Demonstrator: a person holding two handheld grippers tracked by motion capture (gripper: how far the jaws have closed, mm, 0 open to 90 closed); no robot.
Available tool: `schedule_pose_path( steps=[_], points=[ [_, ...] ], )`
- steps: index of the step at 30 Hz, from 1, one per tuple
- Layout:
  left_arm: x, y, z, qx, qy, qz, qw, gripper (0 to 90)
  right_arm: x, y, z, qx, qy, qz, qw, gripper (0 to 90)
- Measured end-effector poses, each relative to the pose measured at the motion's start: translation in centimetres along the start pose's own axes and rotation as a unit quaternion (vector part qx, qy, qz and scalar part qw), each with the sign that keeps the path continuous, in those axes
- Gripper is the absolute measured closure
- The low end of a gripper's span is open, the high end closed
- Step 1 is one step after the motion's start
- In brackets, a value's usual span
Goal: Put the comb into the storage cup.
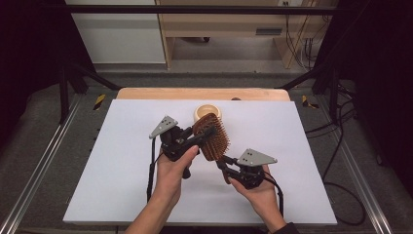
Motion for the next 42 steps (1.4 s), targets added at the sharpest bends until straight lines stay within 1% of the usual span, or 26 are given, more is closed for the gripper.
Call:
schedule_pose_path(
  steps=[2, 3, 4, 5, 6, 10, 15, 16, 17, 19, 21, 23, 24, 26, 27, 30, 31, 32, 33, 34, 36, 37, 38, 40, 41, 42],
  points=[
    [0.1, 0.0, 0.1, 0.000, 0.000, 0.001, 1.0000, 52.4, 0.0, 0.1, 0.0, 0.002, 0.001, 0.004, 1.0000, 70.4],
    [0.1, 0.1, 0.1, 0.002, -0.001, 0.003, 1.0000, 52.3, 0.0, 0.1, 0.0, 0.003, 0.002, 0.006, 1.0000, 66.8],
    [0.2, 0.1, 0.1, 0.001, -0.003, 0.010, 0.9999, 52.4, 0.0, 0.1, 0.0, 0.004, 0.001, 0.008, 1.0000, 65.5],
    [0.2, 0.2, 0.2, -0.001, -0.004, 0.014, 0.9999, 52.5, 0.0, 0.1, 0.0, 0.002, 0.001, 0.009, 1.0000, 69.4],
    [0.3, 0.2, 0.2, 0.002, -0.005, 0.016, 0.9999, 52.5, 0.1, 0.1, -0.1, 0.000, 0.005, 0.005, 1.0000, 70.1],
    [0.4, 0.2, 0.3, 0.005, -0.003, 0.018, 0.9998, 52.6, 0.3, -0.1, -0.1, 0.001, 0.007, 0.009, 0.9999, 59.1],
    [0.8, 0.3, 0.2, 0.012, -0.008, 0.039, 0.9991, 52.6, 0.2, 0.2, -0.4, -0.005, 0.003, 0.011, 0.9999, 48.5],
    [0.8, 0.3, 0.2, 0.012, -0.008, 0.039, 0.9991, 52.6, 0.2, 0.2, -0.4, -0.005, 0.003, 0.011, 0.9999, 48.5],
    [1.1, 0.3, 0.1, 0.017, -0.009, 0.050, 0.9986, 52.5, 0.2, 0.5, -0.6, -0.009, 0.004, 0.013, 0.9999, 42.6],
    [1.4, 0.4, 0.0, 0.019, -0.008, 0.055, 0.9983, 52.6, 0.2, 0.8, -0.8, -0.014, 0.006, 0.017, 0.9997, 35.7],
    [1.6, 0.3, -0.1, 0.022, -0.008, 0.060, 0.9979, 52.6, 0.2, 1.2, -0.9, -0.026, 0.005, 0.023, 0.9994, 30.7],
    [1.8, 0.3, -0.2, 0.024, -0.009, 0.064, 0.9976, 52.6, 0.3, 1.7, -1.1, -0.039, 0.012, 0.026, 0.9989, 24.4],
    [2.1, 0.1, -0.4, 0.030, -0.011, 0.069, 0.9971, 52.6, 0.3, 2.0, -1.1, -0.041, 0.016, 0.031, 0.9986, 19.8],
    [2.5, -0.1, -0.5, 0.034, -0.011, 0.070, 0.9969, 52.6, 0.2, 2.4, -1.2, -0.049, 0.019, 0.029, 0.9982, 13.9],
    [2.7, -0.2, -0.5, 0.036, -0.009, 0.069, 0.9969, 52.6, 0.1, 2.8, -1.2, -0.062, 0.023, 0.019, 0.9976, 11.5],
    [3.7, -0.4, -0.7, 0.041, -0.004, 0.075, 0.9964, 52.6, -0.3, 3.7, -1.3, -0.087, 0.023, 0.008, 0.9959, 10.1],
    [3.7, -0.4, -0.7, 0.041, -0.004, 0.075, 0.9964, 52.6, -0.4, 4.0, -1.4, -0.090, 0.021, 0.010, 0.9956, 10.0],
    [4.5, -0.5, -0.7, 0.045, 0.000, 0.079, 0.9958, 52.5, -0.5, 4.4, -1.6, -0.095, 0.018, 0.017, 0.9952, 10.0],
    [4.5, -0.5, -0.7, 0.045, 0.000, 0.079, 0.9958, 52.6, -0.6, 4.6, -1.7, -0.098, 0.016, 0.019, 0.9949, 9.9],
    [5.4, -0.6, -0.7, 0.049, 0.001, 0.084, 0.9953, 52.6, -0.8, 5.0, -2.0, -0.103, 0.014, 0.021, 0.9944, 9.8],
    [6.5, -0.7, -0.7, 0.055, 0.008, 0.085, 0.9949, 52.5, -1.0, 5.4, -2.4, -0.098, 0.016, 0.024, 0.9947, 7.2],
    [6.5, -0.7, -0.7, 0.055, 0.008, 0.085, 0.9949, 52.6, -1.1, 5.7, -2.5, -0.095, 0.018, 0.028, 0.9949, 6.8],
    [7.5, -0.8, -0.5, 0.058, 0.014, 0.082, 0.9948, 52.5, -1.2, 6.0, -2.7, -0.095, 0.018, 0.033, 0.9948, 6.8],
    [7.9, -0.8, -0.5, 0.059, 0.015, 0.083, 0.9947, 52.5, -1.4, 6.2, -2.8, -0.097, 0.018, 0.038, 0.9944, 6.8],
    [8.9, -0.8, -0.1, 0.060, 0.018, 0.088, 0.9942, 52.5, -1.6, 6.7, -2.8, -0.101, 0.017, 0.047, 0.9937, 6.8],
    [9.5, -0.8, 0.1, 0.062, 0.018, 0.093, 0.9936, 52.5, -1.7, 6.9, -2.8, -0.102, 0.017, 0.047, 0.9935, 6.8]
  ],
)
Point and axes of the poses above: each handheld gripper's, and its own axes: z roughly forward along the jaws, x roughly out of its top, y roughly to its right, the point moved 9 cm from there along z, roughly forward along the jaws, and after that the axes turned 12 degrees about -x, right-handed, at the moved point
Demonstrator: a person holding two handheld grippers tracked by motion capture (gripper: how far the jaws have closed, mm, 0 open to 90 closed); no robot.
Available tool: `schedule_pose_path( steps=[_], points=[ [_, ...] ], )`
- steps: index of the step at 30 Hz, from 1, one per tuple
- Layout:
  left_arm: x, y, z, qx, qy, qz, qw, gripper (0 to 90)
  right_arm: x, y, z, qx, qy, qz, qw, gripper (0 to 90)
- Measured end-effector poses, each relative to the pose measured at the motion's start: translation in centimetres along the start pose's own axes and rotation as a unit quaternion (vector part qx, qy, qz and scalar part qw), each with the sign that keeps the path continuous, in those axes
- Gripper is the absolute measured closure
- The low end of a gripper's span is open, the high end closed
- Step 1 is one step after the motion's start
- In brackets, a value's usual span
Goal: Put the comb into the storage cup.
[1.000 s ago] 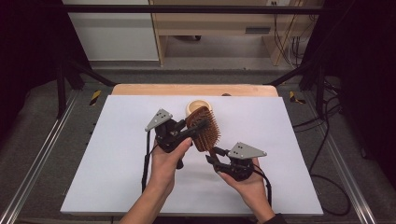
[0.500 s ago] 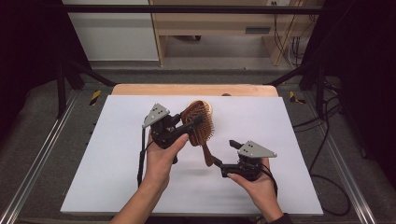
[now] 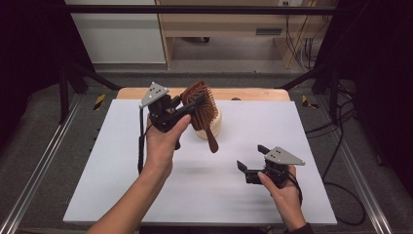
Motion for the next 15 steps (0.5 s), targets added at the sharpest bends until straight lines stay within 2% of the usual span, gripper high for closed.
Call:
schedule_pose_path(
  steps=[3, 4, 10, 15],
  points=[
    [0.8, -0.1, 0.4, 0.002, 0.003, 0.008, 1.0000, 52.5, -0.4, 0.4, 0.1, 0.000, -0.006, 0.000, 1.0000, 6.9],
    [1.6, -0.3, 0.7, 0.005, 0.009, 0.014, 0.9999, 52.5, -0.5, 0.5, 0.1, 0.000, -0.007, 0.001, 1.0000, 6.8],
    [3.0, -1.2, 1.1, 0.013, 0.020, 0.015, 0.9996, 52.5, -0.8, 1.2, 0.2, -0.006, -0.012, 0.006, 0.9999, 6.9],
    [3.9, -2.0, 1.3, 0.022, 0.018, 0.021, 0.9994, 52.5, -0.9, 1.2, 0.4, -0.011, -0.013, -0.006, 0.9998, 6.9]
  ],
)
Point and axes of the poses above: each handheld gripper's, and its own axes: z roughly forward along the jaws, x roughly out of its top, y roughly to its right, the point moved 9 cm from there along z, roughly forward along the jaws, and after that the axes turned 12 degrees about -x, right-handed, at the moved point
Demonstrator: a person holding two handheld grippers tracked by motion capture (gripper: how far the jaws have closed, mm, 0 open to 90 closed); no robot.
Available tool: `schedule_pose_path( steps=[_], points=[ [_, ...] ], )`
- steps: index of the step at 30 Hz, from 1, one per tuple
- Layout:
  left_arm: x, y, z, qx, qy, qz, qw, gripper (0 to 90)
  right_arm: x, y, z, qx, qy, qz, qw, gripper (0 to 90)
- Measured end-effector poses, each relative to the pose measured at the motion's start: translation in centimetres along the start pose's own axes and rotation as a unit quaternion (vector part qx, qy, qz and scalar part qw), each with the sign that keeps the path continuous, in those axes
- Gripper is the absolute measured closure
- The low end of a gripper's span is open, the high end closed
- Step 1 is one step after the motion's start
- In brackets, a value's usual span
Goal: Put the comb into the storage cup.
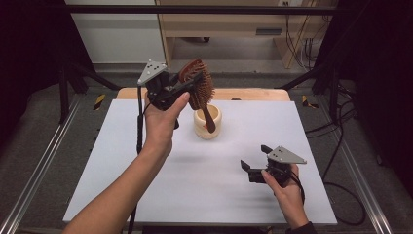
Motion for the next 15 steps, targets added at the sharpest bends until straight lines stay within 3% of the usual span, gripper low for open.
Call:
schedule_pose_path(
  steps=[7, 15],
  points=[
    [0.8, -0.9, 1.2, 0.006, 0.000, -0.002, 1.0000, 52.4, -0.1, 0.4, 0.1, -0.015, 0.001, -0.021, 0.9997, 7.0],
    [2.6, -0.9, 3.2, 0.003, 0.005, 0.011, 0.9999, 52.4, 0.0, 0.7, -0.1, -0.016, 0.005, -0.014, 0.9998, 7.0]
  ],
)
Point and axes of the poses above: each handheld gripper's, and its own axes: z roughly forward along the jaws, x roughly out of its top, y roughly to its right, the point moved 9 cm from there along z, roughly forward along the jaws, and after that the axes turned 12 degrees about -x, right-handed, at the moved point
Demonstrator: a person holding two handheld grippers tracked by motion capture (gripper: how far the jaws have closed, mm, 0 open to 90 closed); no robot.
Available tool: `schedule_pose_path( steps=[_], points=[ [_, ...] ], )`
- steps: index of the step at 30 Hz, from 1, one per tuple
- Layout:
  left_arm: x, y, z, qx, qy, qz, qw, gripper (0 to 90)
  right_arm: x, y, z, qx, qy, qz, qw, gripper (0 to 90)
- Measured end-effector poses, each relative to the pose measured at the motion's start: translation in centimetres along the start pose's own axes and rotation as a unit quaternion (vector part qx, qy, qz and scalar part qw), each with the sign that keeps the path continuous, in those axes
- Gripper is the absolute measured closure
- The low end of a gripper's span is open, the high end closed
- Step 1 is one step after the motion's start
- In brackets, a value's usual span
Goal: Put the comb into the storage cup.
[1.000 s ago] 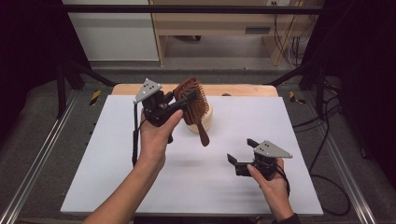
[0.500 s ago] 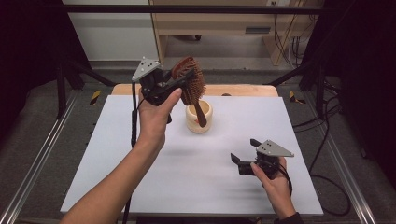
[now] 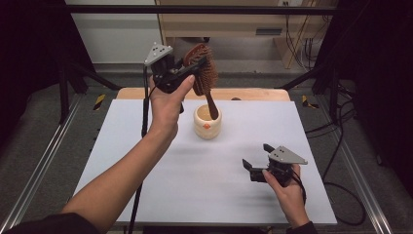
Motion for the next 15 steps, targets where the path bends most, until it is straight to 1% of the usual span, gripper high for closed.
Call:
schedule_pose_path(
  steps=[2, 8, 12, 13, 14, 15],
  points=[
    [0.6, 0.2, 0.5, -0.001, -0.002, 0.013, 0.9999, 52.5, 0.1, -0.1, -0.1, 0.001, 0.002, 0.000, 1.0000, 7.0],
    [1.9, 0.3, 1.4, -0.005, -0.004, 0.030, 0.9995, 52.4, 0.2, -0.5, 0.0, 0.006, 0.004, 0.003, 1.0000, 7.0],
    [2.1, 0.3, 1.7, -0.009, 0.001, 0.026, 0.9996, 52.4, -0.2, -0.4, 0.2, -0.001, -0.006, 0.001, 1.0000, 6.3],
    [2.2, 0.2, 1.8, -0.011, 0.006, 0.024, 0.9996, 52.4, -0.2, -0.4, 0.2, -0.001, -0.006, 0.001, 1.0000, 6.3],
    [2.3, 0.1, 1.7, -0.010, 0.017, 0.016, 0.9997, 52.4, 0.1, -0.4, 0.3, -0.006, -0.002, 0.004, 1.0000, 6.3],
    [2.3, 0.0, 1.7, -0.011, 0.019, 0.015, 0.9997, 52.4, 0.2, -0.4, 0.4, -0.006, 0.000, 0.004, 1.0000, 6.2]
  ],
)
Point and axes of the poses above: each handheld gripper's, and its own axes: z roughly forward along the jaws, x roughly out of its top, y roughly to its right, the point moved 9 cm from there along z, roughly forward along the jaws, and after that the axes turned 12 degrees about -x, right-handed, at the moved point
